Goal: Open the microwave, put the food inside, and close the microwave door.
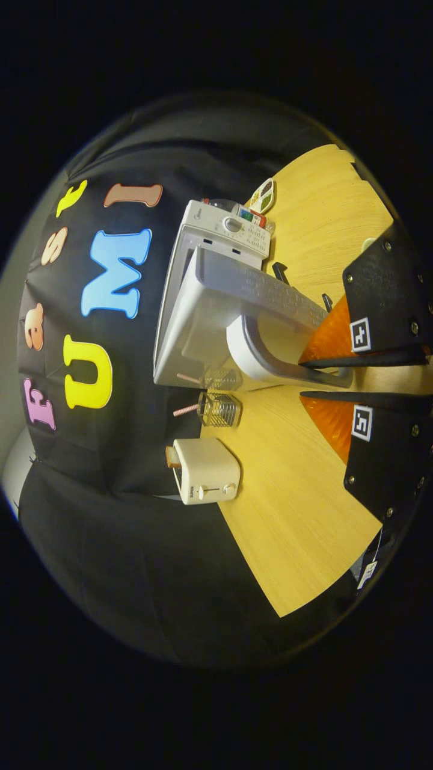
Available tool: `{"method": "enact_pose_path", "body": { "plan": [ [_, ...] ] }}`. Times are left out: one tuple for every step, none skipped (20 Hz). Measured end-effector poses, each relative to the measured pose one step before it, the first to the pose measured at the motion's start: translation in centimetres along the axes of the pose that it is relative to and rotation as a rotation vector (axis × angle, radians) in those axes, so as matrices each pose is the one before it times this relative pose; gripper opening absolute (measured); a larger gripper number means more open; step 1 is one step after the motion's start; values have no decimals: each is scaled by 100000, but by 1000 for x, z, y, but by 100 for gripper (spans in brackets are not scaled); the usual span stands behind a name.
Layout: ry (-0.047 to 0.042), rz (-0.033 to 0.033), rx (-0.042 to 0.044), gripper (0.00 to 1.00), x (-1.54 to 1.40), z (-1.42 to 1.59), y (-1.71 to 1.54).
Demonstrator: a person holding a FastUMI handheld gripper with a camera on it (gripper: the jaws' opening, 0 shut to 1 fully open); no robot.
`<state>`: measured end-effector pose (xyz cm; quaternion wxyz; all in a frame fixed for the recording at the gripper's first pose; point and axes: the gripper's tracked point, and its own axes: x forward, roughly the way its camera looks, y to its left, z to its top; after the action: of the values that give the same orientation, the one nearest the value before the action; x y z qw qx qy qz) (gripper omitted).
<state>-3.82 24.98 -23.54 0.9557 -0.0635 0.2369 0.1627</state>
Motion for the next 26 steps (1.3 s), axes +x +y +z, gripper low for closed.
{"method": "enact_pose_path", "body": {
  "plan": [
    [-99, 1046, -417, 18, -93, 105, 867],
    [-191, 1274, -698, 18, -83, 187, 796],
    [-23, 1490, -807, 18, -146, -32, 814],
    [-108, 1673, -577, 18, -13, 131, 837],
    [131, 1925, -605, 18, -167, -31, 811],
    [300, 2298, -610, 18, -152, 50, 906],
    [309, 2975, -559, 18, -47, -106, 951],
    [142, 3892, -880, 18, -76, 58, 1131],
    [-187, 3645, -1349, 18, -157, 102, 1060],
    [-724, 2665, -1112, 19, -242, 358, 724],
    [-1083, 2554, -324, 18, -412, 356, 588],
    [-1013, 3312, 432, 19, -221, 522, 659],
    [-1158, 2510, 912, 23, -707, 646, 386],
    [-1673, 2481, 959, 32, -606, 889, 181],
    [-2493, 1742, 807, 44, -704, 1065, 142],
    [-2769, 421, 154, 55, -920, 1205, -288],
    [-2635, 99, 107, 56, -649, 989, -400],
    [-2194, -463, -145, 76, -498, 802, -670],
    [-1579, -1402, -482, 85, -841, 373, -1035],
    [-1507, -1256, -180, 94, -608, 432, -971],
    [-900, -1368, 75, 95, -564, 53, -960],
    [-466, -1372, 387, 95, -569, -61, -1164],
    [121, -1888, 435, 95, -513, -205, -1209],
    [756, -1747, 802, 95, -475, -468, -1369],
    [870, -1967, 1320, 95, -280, -583, -1239],
    [1302, -2062, 1413, 95, -215, -669, -1380]
  ]
}}
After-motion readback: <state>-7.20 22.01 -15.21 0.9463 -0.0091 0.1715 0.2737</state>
